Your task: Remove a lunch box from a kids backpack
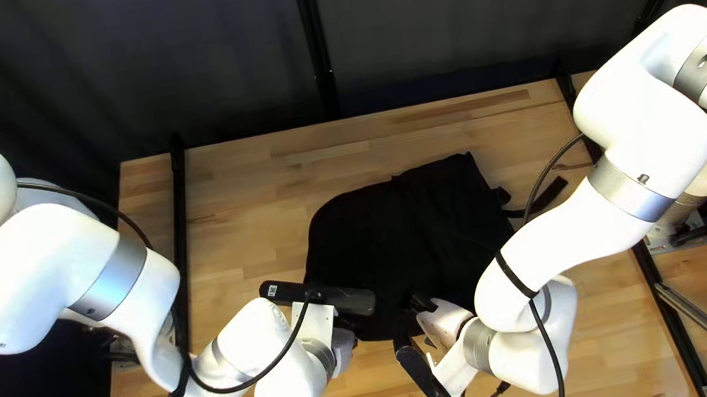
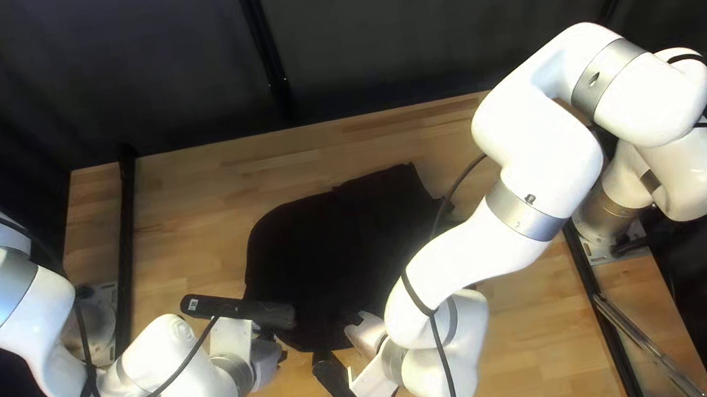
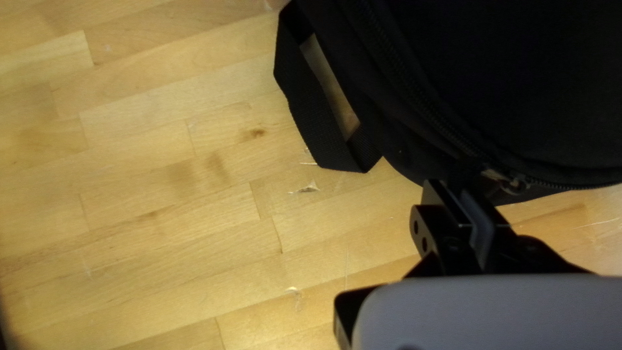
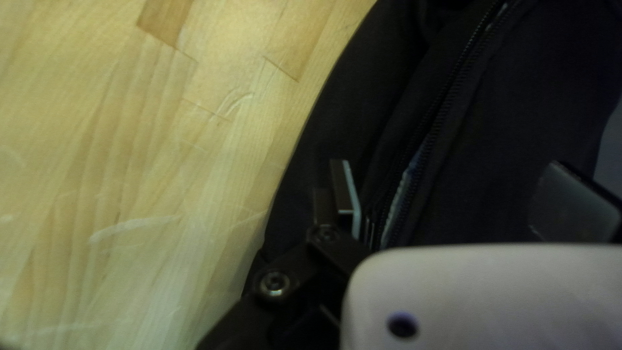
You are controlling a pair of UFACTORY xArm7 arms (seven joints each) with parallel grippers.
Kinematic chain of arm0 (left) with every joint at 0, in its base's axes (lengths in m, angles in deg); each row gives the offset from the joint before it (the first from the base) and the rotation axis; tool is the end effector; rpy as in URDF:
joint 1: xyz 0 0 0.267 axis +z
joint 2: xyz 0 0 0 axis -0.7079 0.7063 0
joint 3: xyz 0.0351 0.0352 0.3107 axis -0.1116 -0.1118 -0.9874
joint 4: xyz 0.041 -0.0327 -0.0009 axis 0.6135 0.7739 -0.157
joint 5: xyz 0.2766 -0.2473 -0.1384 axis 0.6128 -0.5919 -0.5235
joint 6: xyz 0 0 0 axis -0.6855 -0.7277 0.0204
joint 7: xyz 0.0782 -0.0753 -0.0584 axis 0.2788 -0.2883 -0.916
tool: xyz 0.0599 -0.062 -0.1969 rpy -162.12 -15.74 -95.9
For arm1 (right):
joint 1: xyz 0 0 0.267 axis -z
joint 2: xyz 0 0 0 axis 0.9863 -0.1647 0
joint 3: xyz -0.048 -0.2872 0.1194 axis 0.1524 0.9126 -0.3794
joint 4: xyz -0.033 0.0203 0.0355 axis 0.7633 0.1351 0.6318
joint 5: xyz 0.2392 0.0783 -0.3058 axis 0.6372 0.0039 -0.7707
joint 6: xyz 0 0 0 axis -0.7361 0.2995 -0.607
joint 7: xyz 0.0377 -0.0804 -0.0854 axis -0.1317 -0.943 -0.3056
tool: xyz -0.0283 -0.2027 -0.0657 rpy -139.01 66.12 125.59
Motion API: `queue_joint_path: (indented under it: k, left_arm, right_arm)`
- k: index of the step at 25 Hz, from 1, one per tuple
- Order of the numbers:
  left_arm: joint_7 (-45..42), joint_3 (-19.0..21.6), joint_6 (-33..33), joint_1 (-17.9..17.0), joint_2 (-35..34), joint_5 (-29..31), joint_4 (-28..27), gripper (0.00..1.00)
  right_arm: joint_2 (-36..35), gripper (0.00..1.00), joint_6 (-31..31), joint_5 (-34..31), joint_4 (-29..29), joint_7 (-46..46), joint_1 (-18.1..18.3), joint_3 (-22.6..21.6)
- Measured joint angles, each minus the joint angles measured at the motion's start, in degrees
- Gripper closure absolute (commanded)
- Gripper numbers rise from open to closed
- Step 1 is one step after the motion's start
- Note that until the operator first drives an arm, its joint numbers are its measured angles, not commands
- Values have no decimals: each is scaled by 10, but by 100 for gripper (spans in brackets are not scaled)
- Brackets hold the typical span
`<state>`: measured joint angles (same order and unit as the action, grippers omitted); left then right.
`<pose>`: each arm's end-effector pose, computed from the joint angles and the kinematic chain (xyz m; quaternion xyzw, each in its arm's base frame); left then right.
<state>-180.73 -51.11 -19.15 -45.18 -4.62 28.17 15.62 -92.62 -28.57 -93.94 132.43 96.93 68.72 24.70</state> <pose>0.4081 -0.1219 0.0290 -0.7877 -0.5664 -0.1948 0.1442 0.6057 0.1473 0.0380 0.8846 0.2919 0.1608 0.3264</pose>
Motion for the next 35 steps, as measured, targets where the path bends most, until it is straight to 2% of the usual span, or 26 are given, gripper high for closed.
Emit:
queue_joint_path:
  k: [6, 7, 8, 9, 10, 16, 20, 24, 29, 35]
  left_arm:
    - [0, 1, -3, -1, -1, -1, -1, 100]
    - [0, 1, -3, -1, -1, -2, -1, 100]
    - [0, 1, -3, -1, -1, -2, -1, 100]
    - [0, 1, -3, -1, -1, -2, -1, 100]
    - [0, 1, -4, -1, -1, -2, -1, 100]
    - [0, 3, -5, -3, -4, -4, 0, 100]
    - [0, 4, -7, -4, -5, -5, -1, 100]
    - [0, 5, -7, -5, -7, -5, 0, 100]
    - [0, 4, -3, -4, -11, -5, 5, 100]
    - [30, -4, 3, 6, -35, -22, 21, 100]
  right_arm:
    - [-11, 0, 23, 28, 20, -8, -3, -4]
    - [-12, 15, 25, 31, 23, -9, -4, -4]
    - [-13, 41, 28, 34, 25, -9, -4, -5]
    - [-14, 94, 30, 36, 27, -10, -4, -5]
    - [-15, 100, 34, 39, 29, -10, -5, -5]
    - [-16, 100, 51, 48, 32, -10, -6, -4]
    - [24, 100, 31, 41, -47, -17, 16, 2]
    - [42, 100, 24, 33, -77, -11, 22, 6]
    - [62, 100, 29, 35, -104, 13, 16, 0]
    - [75, 100, 68, 72, -103, 14, -4, -19]
